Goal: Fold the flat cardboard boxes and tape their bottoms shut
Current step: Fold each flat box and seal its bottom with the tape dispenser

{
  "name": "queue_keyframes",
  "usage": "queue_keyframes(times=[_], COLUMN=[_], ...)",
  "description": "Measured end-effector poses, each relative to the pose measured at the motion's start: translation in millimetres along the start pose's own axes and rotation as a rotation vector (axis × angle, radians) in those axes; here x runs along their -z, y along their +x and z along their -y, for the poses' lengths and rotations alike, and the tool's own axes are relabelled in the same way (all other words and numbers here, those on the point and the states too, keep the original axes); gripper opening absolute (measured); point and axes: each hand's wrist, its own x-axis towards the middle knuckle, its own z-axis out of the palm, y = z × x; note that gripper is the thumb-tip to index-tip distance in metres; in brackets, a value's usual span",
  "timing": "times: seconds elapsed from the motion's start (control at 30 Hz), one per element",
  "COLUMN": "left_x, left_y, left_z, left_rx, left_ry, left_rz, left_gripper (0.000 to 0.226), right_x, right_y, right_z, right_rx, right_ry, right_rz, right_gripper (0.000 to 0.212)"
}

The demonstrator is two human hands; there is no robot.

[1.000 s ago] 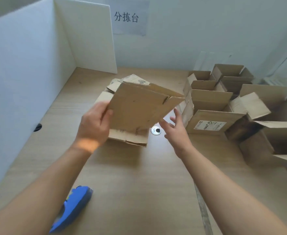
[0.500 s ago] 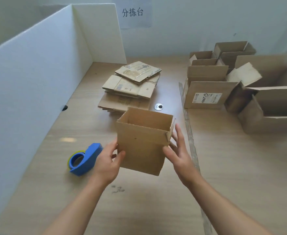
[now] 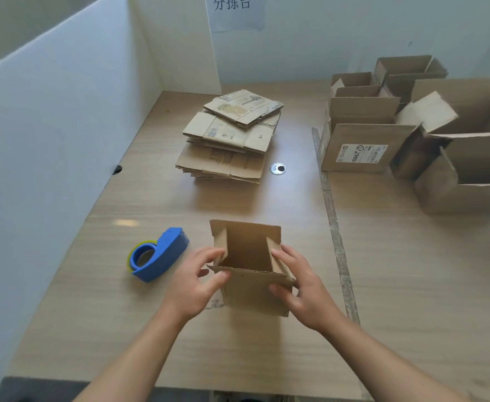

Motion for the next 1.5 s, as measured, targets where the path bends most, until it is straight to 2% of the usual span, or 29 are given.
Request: queue_keyframes(times=[0.23,0.4,0.43,0.5,0.6,0.67,0.73,0.8,0.97,1.13,1.33,1.5], left_x=[12,5,4,4,7,11,16,18,16,13,10,-8], left_y=[-12,-11,-9,-5,5,14,22,24,13,14,12,17], left_z=[46,48,48,46,46,44,42,45,61,61,64,50], left_rx=[-0.027,-0.001,-0.01,0.031,0.092,0.084,0.058,0.005,-0.082,-0.079,-0.001,-0.004], left_ry=[0.002,-0.051,-0.02,-0.011,-0.019,0.012,0.037,0.025,0.052,0.058,0.02,0.034], left_rz=[0.092,0.032,0.016,0.018,0.095,0.164,0.2,0.174,0.118,0.058,0.011,0.048], left_gripper=[0.029,0.025,0.033,0.062,0.102,0.11,0.101,0.077,0.035,0.044,0.036,0.038], right_x=[-32,-43,-45,-49,-52,-51,-48,-48,-55,-60,-62,-40], right_y=[-13,-14,-13,-12,-11,-9,-7,-4,6,14,15,14], right_z=[-7,2,5,11,16,19,20,22,23,28,26,23], right_rx=[-0.031,-0.156,-0.18,-0.224,-0.278,-0.309,-0.321,-0.32,-0.266,-0.265,-0.278,-0.29], right_ry=[-0.012,0.06,0.069,0.102,0.19,0.174,0.126,0.098,-0.02,-0.098,-0.084,-0.093], right_rz=[-0.046,-0.164,-0.188,-0.233,-0.267,-0.255,-0.243,-0.262,-0.308,-0.303,-0.264,-0.294], right_gripper=[0.048,0.036,0.035,0.041,0.076,0.089,0.09,0.083,0.039,0.032,0.027,0.025])
